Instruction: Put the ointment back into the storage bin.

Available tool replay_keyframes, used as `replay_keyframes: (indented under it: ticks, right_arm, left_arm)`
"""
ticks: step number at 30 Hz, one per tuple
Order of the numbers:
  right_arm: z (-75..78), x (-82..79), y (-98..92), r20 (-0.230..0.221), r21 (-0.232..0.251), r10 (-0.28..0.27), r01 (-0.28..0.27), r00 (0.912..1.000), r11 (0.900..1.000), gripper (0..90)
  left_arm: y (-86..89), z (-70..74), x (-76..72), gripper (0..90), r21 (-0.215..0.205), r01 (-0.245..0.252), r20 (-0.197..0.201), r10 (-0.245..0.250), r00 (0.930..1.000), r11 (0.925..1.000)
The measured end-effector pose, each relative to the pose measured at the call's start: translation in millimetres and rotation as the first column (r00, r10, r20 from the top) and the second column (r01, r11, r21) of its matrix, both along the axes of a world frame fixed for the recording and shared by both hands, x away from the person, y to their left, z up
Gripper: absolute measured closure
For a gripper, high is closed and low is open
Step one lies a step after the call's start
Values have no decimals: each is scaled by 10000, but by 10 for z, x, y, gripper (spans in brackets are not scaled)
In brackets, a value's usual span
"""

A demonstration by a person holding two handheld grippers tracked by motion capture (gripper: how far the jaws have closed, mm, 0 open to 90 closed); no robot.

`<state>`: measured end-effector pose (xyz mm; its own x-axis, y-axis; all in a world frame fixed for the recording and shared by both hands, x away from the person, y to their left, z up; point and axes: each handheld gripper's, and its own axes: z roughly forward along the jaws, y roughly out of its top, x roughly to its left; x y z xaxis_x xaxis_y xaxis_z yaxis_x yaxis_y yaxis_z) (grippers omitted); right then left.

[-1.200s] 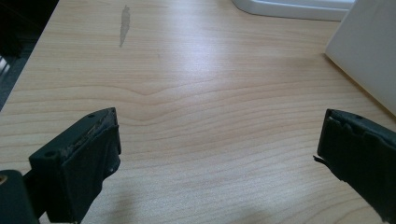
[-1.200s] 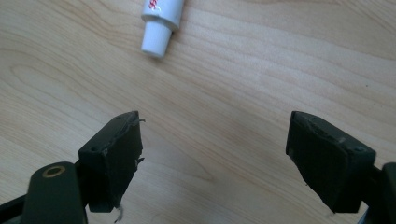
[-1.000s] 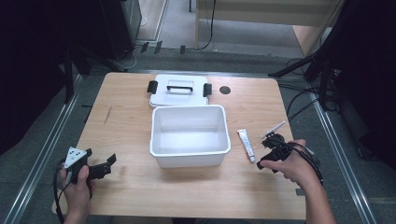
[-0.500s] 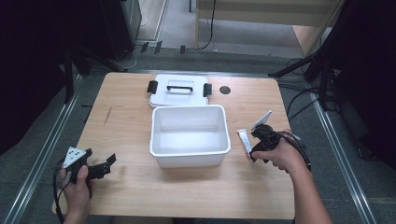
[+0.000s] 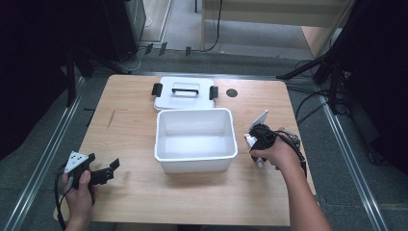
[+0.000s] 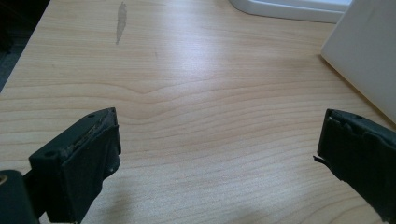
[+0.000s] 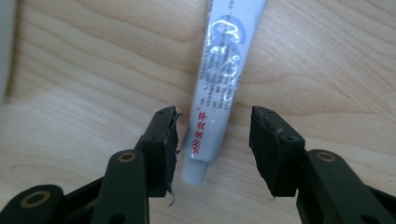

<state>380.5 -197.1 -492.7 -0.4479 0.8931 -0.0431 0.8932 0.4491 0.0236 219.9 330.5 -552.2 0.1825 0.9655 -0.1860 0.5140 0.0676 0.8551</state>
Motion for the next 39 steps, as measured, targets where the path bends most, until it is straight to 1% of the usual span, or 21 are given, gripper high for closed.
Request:
replay_keyframes:
  ticks: [1, 2, 5, 6, 9, 11, 13, 16, 20, 24, 26, 28, 31, 32, 36, 39]
  right_arm:
    - [-28, 26, 18, -53, -171, -93, 92, 9999, 9998, 567]
    - [-44, 41, 20, -2, -162, -90, 90, 10000, 9998, 578]
    - [-50, 67, 46, -106, 94, -418, 419, 9991, 9991, 615]
    - [-52, 73, 53, -71, 132, -379, 380, 9993, 9992, 619]
    - [-58, 87, 72, -31, 85, -461, 461, 9989, 9989, 642]
    - [-58, 97, 81, -50, 64, -686, 687, 9976, 9976, 664]
    - [-61, 106, 83, -124, 11, -708, 708, 9974, 9975, 676]
    - [-77, 108, 95, -210, -93, -600, 598, 9980, 9982, 689]
    - [-100, 112, 108, -305, -86, -566, 563, 9979, 9984, 716]
    - [-102, 120, 115, -239, -88, -581, 579, 9980, 9983, 722]
    - [-97, 122, 118, -265, -30, -635, 634, 9976, 9980, 726]
    - [-81, 124, 105, -304, 73, -663, 666, 9973, 9978, 727]
    - [-39, 125, 87, -295, 273, -907, 915, 9954, 9954, 727]
    - [-21, 125, 79, -287, 346, -854, 864, 9959, 9957, 727]
    - [103, 118, 68, -285, 540, -916, 930, 9954, 9942, 727]
    - [218, 127, 56, -166, 708, -1121, 1130, 9936, 9911, 727]
  left_arm:
    - [1, 0, -1, 1, -20, 3, -2, -3, 10000, 10000]
    - [3, 0, 0, 1, -24, 15, -2, -15, 10000, 10000]
    - [3, 0, 2, 1, -32, 9, -14, -9, 10000, 10000]
    - [2, -1, 3, 1, -29, 12, -3, -12, 10000, 10000]
    - [0, -2, 4, 1, -29, 15, -1, -15, 10000, 10000]
    - [0, -2, 4, 1, -33, 21, 1, -20, 10000, 10000]
    - [2, -1, 3, 1, -25, 35, -5, -35, 10000, 10000]
    - [-3, -1, 3, 1, -33, 29, -7, -29, 10000, 10000]
    - [-6, -1, 4, 1, -35, 128, -24, -128, 9999, 9999]
    - [-11, 0, 5, 1, 1, 128, -28, -128, 9999, 9999]
    - [-5, -2, 6, 1, -49, 120, -23, -121, 9999, 9999]
    - [-4, -2, 5, 1, -79, 114, -24, -115, 9999, 9999]
    - [-5, -1, 5, 1, -40, 105, -37, -105, 9999, 9999]
    - [-5, 0, 5, 1, -29, 105, -44, -105, 9999, 9999]
    - [-6, -2, 6, 1, -60, 91, -18, -91, 10000, 9999]
    - [-5, -2, 6, 1, -68, 89, -25, -89, 10000, 9999]
